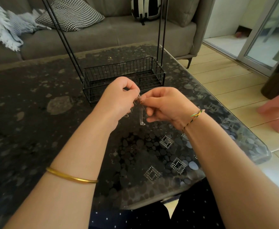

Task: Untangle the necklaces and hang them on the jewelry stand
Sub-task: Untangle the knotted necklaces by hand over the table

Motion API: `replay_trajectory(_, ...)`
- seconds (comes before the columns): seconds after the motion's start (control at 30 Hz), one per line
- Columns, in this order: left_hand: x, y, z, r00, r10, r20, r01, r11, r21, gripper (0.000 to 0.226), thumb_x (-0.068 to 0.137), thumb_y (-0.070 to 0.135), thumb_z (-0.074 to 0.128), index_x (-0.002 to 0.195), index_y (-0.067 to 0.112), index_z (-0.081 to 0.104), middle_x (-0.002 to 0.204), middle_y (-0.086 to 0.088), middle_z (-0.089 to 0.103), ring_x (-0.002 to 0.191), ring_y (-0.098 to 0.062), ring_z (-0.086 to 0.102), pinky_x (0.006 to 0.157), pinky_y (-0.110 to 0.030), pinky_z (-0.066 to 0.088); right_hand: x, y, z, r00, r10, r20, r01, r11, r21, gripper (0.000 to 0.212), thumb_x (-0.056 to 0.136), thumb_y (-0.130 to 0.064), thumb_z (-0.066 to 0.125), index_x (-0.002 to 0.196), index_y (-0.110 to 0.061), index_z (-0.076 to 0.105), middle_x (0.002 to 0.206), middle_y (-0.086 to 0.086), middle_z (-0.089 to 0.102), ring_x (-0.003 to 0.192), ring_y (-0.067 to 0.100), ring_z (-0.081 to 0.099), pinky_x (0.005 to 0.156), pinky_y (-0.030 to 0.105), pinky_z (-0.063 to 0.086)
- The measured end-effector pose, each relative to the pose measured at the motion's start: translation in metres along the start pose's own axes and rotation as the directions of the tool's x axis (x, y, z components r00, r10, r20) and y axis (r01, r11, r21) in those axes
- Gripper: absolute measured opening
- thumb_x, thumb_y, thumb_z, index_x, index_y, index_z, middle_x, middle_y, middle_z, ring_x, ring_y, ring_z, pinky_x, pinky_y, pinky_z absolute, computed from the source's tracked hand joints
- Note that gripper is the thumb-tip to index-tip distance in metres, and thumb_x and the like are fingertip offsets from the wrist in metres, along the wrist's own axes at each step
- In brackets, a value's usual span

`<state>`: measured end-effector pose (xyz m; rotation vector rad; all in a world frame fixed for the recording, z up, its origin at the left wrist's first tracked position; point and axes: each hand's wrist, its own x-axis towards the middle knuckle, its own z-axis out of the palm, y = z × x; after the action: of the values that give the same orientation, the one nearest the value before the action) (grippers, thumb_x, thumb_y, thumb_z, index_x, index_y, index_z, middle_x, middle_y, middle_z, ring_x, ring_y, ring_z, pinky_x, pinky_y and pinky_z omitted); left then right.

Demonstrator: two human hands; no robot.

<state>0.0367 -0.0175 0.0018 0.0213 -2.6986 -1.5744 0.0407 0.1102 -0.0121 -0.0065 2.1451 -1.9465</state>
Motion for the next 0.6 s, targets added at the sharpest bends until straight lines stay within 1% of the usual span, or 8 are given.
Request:
replay_trajectory(0.1, -0.0001, 0.0001, -0.0002, 1.0, -0.008, 0.005, 0.008, 1.0, -0.006, 0.016, 0.094, 0.014, 0.047, 0.086, 0.024, 0.056, 0.086, 0.004, 0.062, 0.068, -0.007, 0.054, 0.057, -0.021, 0.046, 0.0004, -0.0004, -0.0003, 0.996, -0.038, -0.079, 0.036, 0.999, -0.033, 0.014, 0.091, -0.006, 0.054, 0.079, -0.011, 0.058, 0.057, 0.005, 0.051, 0.028, 0.0, 0.042, 0.049, 0.022, 0.053)
replay_trajectory(0.17, -0.0003, 0.0005, 0.0004, 1.0, -0.012, 0.015, 0.012, 1.0, -0.007, 0.016, 0.094, 0.013, 0.046, 0.086, 0.023, 0.055, 0.086, 0.004, 0.063, 0.067, -0.006, 0.055, 0.056, -0.02, 0.045, 0.0009, 0.0, -0.001, 0.989, -0.065, -0.13, 0.059, 0.997, -0.052, 0.013, 0.09, -0.007, 0.056, 0.078, -0.011, 0.059, 0.06, 0.003, 0.05, 0.028, -0.001, 0.041, 0.051, 0.023, 0.054)
replay_trajectory(0.23, -0.0003, 0.0007, 0.0011, 1.0, -0.022, 0.019, 0.022, 1.0, 0.002, 0.015, 0.095, 0.013, 0.045, 0.087, 0.022, 0.055, 0.087, 0.005, 0.063, 0.068, -0.006, 0.057, 0.056, -0.021, 0.044, 0.0023, 0.0012, -0.0005, 0.982, -0.088, -0.169, 0.076, 0.994, -0.075, 0.013, 0.089, -0.007, 0.057, 0.077, -0.012, 0.059, 0.06, -0.001, 0.049, 0.029, -0.002, 0.041, 0.058, 0.029, 0.056)
replay_trajectory(0.3, -0.0002, 0.0007, 0.0016, 0.999, -0.031, 0.024, 0.031, 0.999, 0.018, 0.013, 0.095, 0.014, 0.046, 0.09, 0.02, 0.057, 0.087, 0.006, 0.062, 0.069, -0.004, 0.059, 0.056, -0.02, 0.045, 0.0042, 0.0028, -0.0002, 0.974, -0.096, -0.205, 0.084, 0.994, -0.068, 0.011, 0.088, -0.006, 0.057, 0.078, -0.01, 0.06, 0.055, -0.004, 0.047, 0.03, 0.001, 0.04, 0.065, 0.037, 0.058)
replay_trajectory(0.4, -0.0002, 0.001, 0.002, 0.999, -0.038, 0.029, 0.037, 0.999, 0.032, 0.012, 0.095, 0.014, 0.047, 0.092, 0.018, 0.058, 0.087, 0.006, 0.063, 0.071, -0.003, 0.062, 0.056, -0.019, 0.046, 0.006, 0.0041, -0.0003, 0.963, -0.118, -0.242, 0.1, 0.991, -0.085, 0.008, 0.087, -0.007, 0.058, 0.08, -0.008, 0.061, 0.056, -0.002, 0.052, 0.033, 0.004, 0.043, 0.068, 0.043, 0.057)
replay_trajectory(0.5, -0.0005, 0.0017, 0.0018, 0.998, -0.045, 0.037, 0.043, 0.999, 0.032, 0.011, 0.095, 0.014, 0.047, 0.091, 0.017, 0.058, 0.087, 0.004, 0.063, 0.073, -0.005, 0.063, 0.057, -0.02, 0.048, 0.0067, 0.0048, -0.0003, 0.96, -0.125, -0.252, 0.105, 0.99, -0.093, 0.007, 0.087, -0.008, 0.058, 0.081, -0.006, 0.061, 0.065, 0.004, 0.058, 0.035, 0.007, 0.049, 0.066, 0.041, 0.057)
replay_trajectory(0.6, -0.0009, 0.0018, 0.0017, 0.998, -0.048, 0.048, 0.046, 0.998, 0.048, 0.011, 0.094, 0.013, 0.048, 0.093, 0.015, 0.059, 0.084, 0.002, 0.064, 0.074, -0.007, 0.064, 0.061, -0.021, 0.051, 0.0077, 0.0056, -0.001, 0.959, -0.123, -0.257, 0.098, 0.989, -0.108, 0.009, 0.087, -0.008, 0.057, 0.078, -0.008, 0.06, 0.068, 0.004, 0.06, 0.037, 0.007, 0.05, 0.057, 0.03, 0.053)
